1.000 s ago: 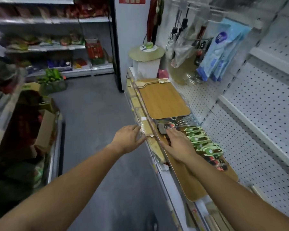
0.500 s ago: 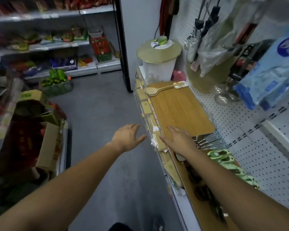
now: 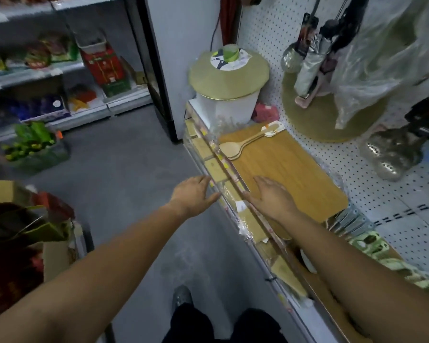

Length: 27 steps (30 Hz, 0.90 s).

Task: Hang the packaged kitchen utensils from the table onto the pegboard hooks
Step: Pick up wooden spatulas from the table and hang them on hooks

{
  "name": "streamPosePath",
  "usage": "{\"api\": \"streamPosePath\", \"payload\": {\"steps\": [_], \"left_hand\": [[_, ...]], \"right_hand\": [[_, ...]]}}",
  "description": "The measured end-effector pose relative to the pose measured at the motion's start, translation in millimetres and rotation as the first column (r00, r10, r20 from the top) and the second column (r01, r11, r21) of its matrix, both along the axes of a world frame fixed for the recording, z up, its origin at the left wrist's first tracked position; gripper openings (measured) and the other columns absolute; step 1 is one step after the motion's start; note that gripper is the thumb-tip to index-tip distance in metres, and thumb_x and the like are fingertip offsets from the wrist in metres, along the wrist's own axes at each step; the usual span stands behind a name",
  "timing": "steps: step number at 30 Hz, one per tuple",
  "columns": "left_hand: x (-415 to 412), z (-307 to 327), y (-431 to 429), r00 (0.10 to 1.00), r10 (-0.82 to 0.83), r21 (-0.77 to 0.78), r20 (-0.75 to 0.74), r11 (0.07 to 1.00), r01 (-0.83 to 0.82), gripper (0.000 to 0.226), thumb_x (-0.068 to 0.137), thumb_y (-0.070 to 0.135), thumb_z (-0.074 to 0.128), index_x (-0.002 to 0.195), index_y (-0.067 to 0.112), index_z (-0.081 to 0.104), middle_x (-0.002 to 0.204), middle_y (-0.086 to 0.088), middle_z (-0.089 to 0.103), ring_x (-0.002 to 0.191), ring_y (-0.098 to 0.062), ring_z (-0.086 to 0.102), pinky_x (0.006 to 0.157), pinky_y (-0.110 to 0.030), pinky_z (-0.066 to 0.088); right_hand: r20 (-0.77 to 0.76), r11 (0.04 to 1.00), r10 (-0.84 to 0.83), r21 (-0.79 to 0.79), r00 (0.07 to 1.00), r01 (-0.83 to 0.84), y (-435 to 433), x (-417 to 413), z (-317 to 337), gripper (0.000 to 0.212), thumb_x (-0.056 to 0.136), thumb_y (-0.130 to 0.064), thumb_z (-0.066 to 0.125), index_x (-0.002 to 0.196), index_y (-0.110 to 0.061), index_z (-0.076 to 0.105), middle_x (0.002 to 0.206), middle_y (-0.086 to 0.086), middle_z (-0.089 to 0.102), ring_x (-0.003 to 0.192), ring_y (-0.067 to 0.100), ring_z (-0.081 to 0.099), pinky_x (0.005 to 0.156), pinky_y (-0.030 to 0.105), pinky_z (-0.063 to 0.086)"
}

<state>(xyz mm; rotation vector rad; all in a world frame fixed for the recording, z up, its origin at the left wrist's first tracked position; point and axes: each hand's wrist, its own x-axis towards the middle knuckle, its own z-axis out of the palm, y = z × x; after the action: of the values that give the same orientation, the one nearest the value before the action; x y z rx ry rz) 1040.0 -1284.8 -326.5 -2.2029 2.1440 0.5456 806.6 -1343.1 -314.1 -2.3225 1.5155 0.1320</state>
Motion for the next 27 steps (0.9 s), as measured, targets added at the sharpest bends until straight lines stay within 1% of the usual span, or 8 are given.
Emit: {"api": "streamPosePath", "payload": {"steps": [3, 8, 11, 12, 15, 18, 22, 27], "left_hand": [[30, -8, -45, 0.997, -0.076, 0.018, -0.001, 0.997, 0.076, 0.075, 0.096, 0.064, 0.032, 0.152, 0.014, 0.029, 0.156, -0.007, 0.035, 0.140, -0.026, 0.037, 0.114, -0.039, 0.033], [48, -27, -117, 0.979, -0.206, 0.062, -0.007, 0.977, 0.206, 0.074, 0.097, 0.062, 0.033, 0.152, 0.014, 0.026, 0.157, -0.007, 0.033, 0.141, -0.027, 0.035, 0.112, -0.041, 0.037], [52, -42, -162, 0.968, -0.252, 0.064, 0.012, 0.966, 0.251, 0.070, 0.097, 0.061, 0.035, 0.150, 0.015, 0.032, 0.154, -0.005, 0.037, 0.138, -0.026, 0.038, 0.108, -0.041, 0.039], [54, -47, -177, 0.959, -0.282, 0.063, 0.029, 0.958, 0.280, 0.068, 0.097, 0.061, 0.036, 0.148, 0.016, 0.034, 0.152, -0.005, 0.039, 0.137, -0.026, 0.039, 0.107, -0.040, 0.040], [59, -57, -216, 0.918, -0.393, 0.119, 0.054, 0.915, 0.385, 0.066, 0.097, 0.061, 0.035, 0.144, 0.015, 0.040, 0.149, -0.004, 0.042, 0.136, -0.025, 0.039, 0.107, -0.039, 0.037], [68, -66, -253, 0.883, -0.463, 0.139, 0.075, 0.882, 0.450, 0.074, 0.094, 0.067, 0.030, 0.144, 0.014, 0.041, 0.150, -0.004, 0.043, 0.134, -0.027, 0.042, 0.108, -0.039, 0.036], [70, -87, -306, 0.889, -0.457, 0.158, 0.020, 0.880, 0.448, 0.064, 0.097, 0.053, 0.045, 0.146, 0.011, 0.040, 0.150, -0.008, 0.043, 0.136, -0.030, 0.041, 0.108, -0.041, 0.036], [47, -136, -373, 0.860, -0.508, 0.152, -0.047, 0.847, 0.509, 0.059, 0.096, 0.047, 0.051, 0.141, 0.009, 0.046, 0.143, -0.011, 0.049, 0.126, -0.033, 0.050, 0.101, -0.042, 0.045]], "right_hand": [[-0.008, 0.998, -0.064, 0.024, 0.998, 0.064, -23, 27, -6, 0.069, 0.100, -0.059, 0.041, 0.153, -0.016, 0.033, 0.157, 0.005, 0.039, 0.145, 0.023, 0.034, 0.118, 0.035, 0.025], [-0.005, 0.975, -0.213, 0.064, 0.977, 0.213, -66, 44, -23, 0.069, 0.101, -0.057, 0.041, 0.153, -0.013, 0.033, 0.158, 0.007, 0.038, 0.145, 0.024, 0.035, 0.117, 0.034, 0.026], [0.020, 0.953, -0.292, 0.094, 0.956, 0.289, -98, 48, -39, 0.067, 0.101, -0.054, 0.043, 0.150, -0.009, 0.037, 0.155, 0.011, 0.042, 0.142, 0.027, 0.039, 0.115, 0.035, 0.031], [0.037, 0.943, -0.324, 0.100, 0.945, 0.319, -112, 51, -47, 0.068, 0.101, -0.053, 0.044, 0.151, -0.008, 0.037, 0.155, 0.011, 0.041, 0.142, 0.027, 0.038, 0.116, 0.035, 0.031], [0.094, 0.891, -0.445, 0.147, 0.891, 0.429, -151, 60, -68, 0.070, 0.100, -0.053, 0.046, 0.154, -0.010, 0.033, 0.159, 0.009, 0.035, 0.146, 0.025, 0.033, 0.119, 0.035, 0.026], [0.114, 0.844, -0.525, 0.198, 0.843, 0.499, -170, 73, -86, 0.069, 0.100, -0.052, 0.047, 0.153, -0.011, 0.034, 0.159, 0.009, 0.037, 0.144, 0.027, 0.035, 0.117, 0.034, 0.028], [0.084, 0.789, -0.593, 0.259, 0.801, 0.557, -187, 80, -109, 0.070, 0.099, -0.054, 0.047, 0.153, -0.012, 0.033, 0.158, 0.008, 0.037, 0.144, 0.026, 0.036, 0.117, 0.035, 0.030], [-0.015, 0.650, -0.726, 0.310, 0.688, 0.694, -197, 72, -145, 0.070, 0.098, -0.052, 0.049, 0.153, -0.012, 0.034, 0.157, 0.010, 0.039, 0.143, 0.027, 0.037, 0.117, 0.034, 0.028]]}}
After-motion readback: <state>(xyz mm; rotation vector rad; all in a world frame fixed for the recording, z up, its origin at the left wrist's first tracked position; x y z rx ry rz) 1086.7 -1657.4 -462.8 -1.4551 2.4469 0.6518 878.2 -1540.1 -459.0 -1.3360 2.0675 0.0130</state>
